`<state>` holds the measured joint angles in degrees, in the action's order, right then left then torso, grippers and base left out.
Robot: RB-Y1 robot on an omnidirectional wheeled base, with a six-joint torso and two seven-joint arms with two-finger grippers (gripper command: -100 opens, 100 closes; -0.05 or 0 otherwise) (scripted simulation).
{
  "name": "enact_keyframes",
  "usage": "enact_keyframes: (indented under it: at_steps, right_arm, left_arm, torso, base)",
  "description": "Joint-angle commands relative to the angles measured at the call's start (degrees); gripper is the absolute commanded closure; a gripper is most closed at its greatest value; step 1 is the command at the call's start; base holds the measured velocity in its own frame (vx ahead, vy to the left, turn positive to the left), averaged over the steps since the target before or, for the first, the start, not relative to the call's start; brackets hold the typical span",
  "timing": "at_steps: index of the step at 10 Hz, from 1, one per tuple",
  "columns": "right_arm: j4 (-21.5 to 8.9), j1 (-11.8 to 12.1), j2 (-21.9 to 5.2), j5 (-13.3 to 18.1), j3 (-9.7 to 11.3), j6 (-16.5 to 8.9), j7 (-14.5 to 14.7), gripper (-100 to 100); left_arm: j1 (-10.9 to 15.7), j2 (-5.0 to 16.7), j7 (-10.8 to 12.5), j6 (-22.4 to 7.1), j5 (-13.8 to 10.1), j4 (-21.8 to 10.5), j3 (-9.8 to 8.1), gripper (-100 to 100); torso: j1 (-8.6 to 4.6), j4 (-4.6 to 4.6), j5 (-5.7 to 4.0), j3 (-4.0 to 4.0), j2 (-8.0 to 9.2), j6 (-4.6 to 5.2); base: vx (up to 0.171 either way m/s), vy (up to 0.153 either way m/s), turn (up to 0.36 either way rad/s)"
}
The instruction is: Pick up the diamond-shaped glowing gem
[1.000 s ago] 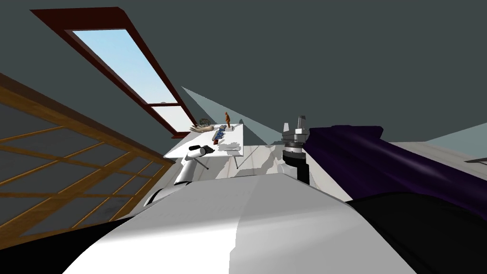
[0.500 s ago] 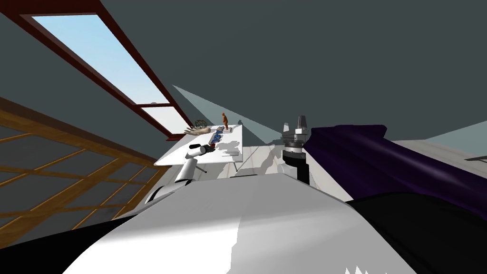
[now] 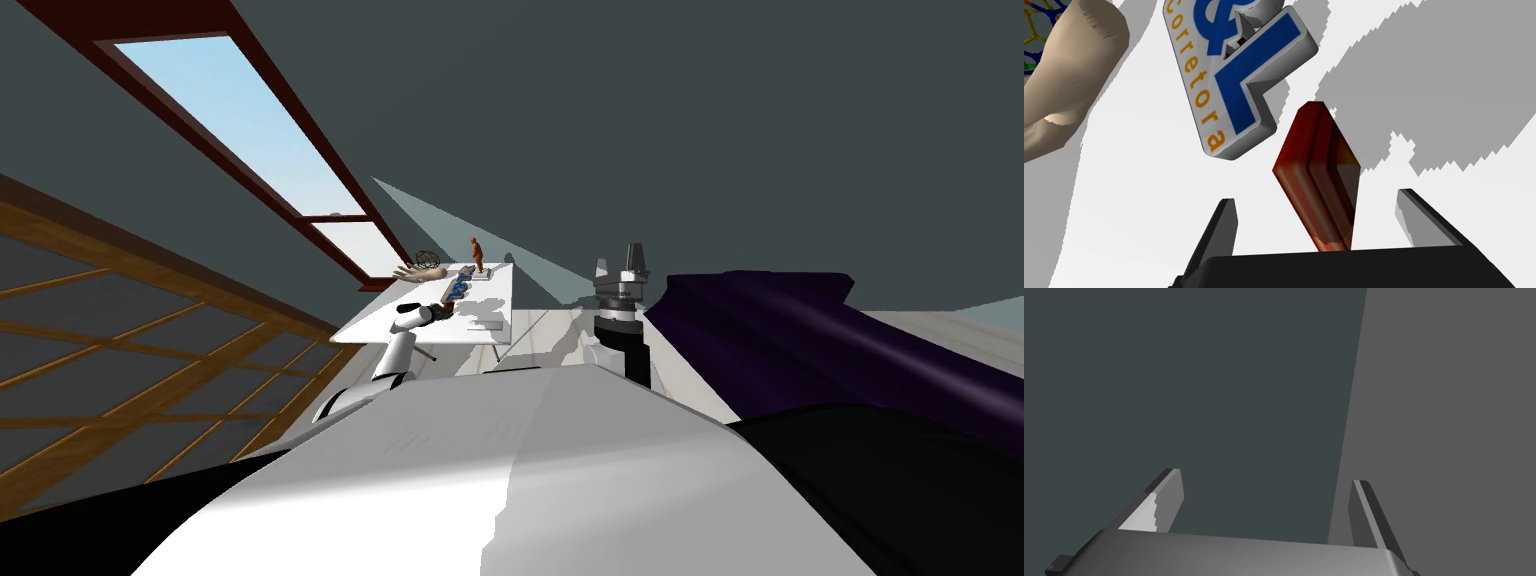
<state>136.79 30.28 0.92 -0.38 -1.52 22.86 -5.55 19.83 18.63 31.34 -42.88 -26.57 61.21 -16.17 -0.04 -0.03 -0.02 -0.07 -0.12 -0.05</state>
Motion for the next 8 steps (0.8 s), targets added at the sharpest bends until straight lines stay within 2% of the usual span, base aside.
enact_keyframes:
  at_steps: [1,2,3,4,5,6,7,8]
  right_arm:
    - [0.0,0.0,0.0,0.0,0.0,0.0,0.0,0]
    - [0.0,0.0,0.0,0.0,0.0,0.0,0.0,0]
    - [0.0,0.0,0.0,0.0,0.0,0.0,0.0,0]
    - [0.0,0.0,0.0,0.0,0.0,0.0,0.0,0]
    - [0.0,0.0,0.0,0.0,0.0,0.0,0.0,0]
    - [0.0,0.0,0.0,0.0,0.0,0.0,0.0,0]
    - [0.0,0.0,0.0,0.0,0.0,0.0,0.0,0]
    - [0.0,0.0,0.0,0.0,0.0,0.0,0.0,0]
  left_arm:
    - [0.7,-0.6,-2.9,-0.1,-0.7,-1.1,-1.44,-100]
    - [0.7,-0.6,-3.4,-0.1,-0.7,-1.1,-1.44,-100]
    - [1.3,-1.1,-5.6,-0.2,-1.4,-2.1,-2.69,-100]
    - [1.3,-1.1,-6.0,-0.2,-1.4,-2.1,-2.69,-100]
    - [1.9,-1.6,-8.4,-0.3,-2.0,-3.0,-3.94,-100]
    - [1.9,-1.6,-8.6,-0.3,-2.0,-3.0,-3.94,-100]
    - [2.5,-2.1,-11.0,-0.5,-2.6,-4.0,-5.19,-100]
    - [2.5,-2.1,-11.3,-0.5,-2.6,-4.0,-5.19,-100]
  torso:
    - [0.0,0.0,0.0,0.0,0.0,0.0]
    - [-0.01,0.0,0.0,-0.01,-0.02,-0.02]
    - [0.0,0.0,0.0,0.0,0.0,0.0]
    - [-0.02,-0.01,0.0,-0.02,-0.04,-0.01]
    - [0.0,0.0,0.0,-0.01,-0.01,0.01]
    - [-0.01,0.0,0.0,0.0,-0.01,-0.01]
    - [-0.01,0.0,0.0,0.01,0.02,0.01]
    - [-0.03,0.0,0.0,0.01,0.02,-0.01]
  base:
    - [0.042,-0.03,0.106]
    - [0.033,-0.029,0.06]
    - [0.046,-0.035,0.105]
    - [0.035,-0.031,0.059]
    - [0.034,-0.032,0.112]
    - [0.026,-0.033,0.059]
    - [0.028,-0.039,0.106]
    - [0.031,-0.033,0.052]
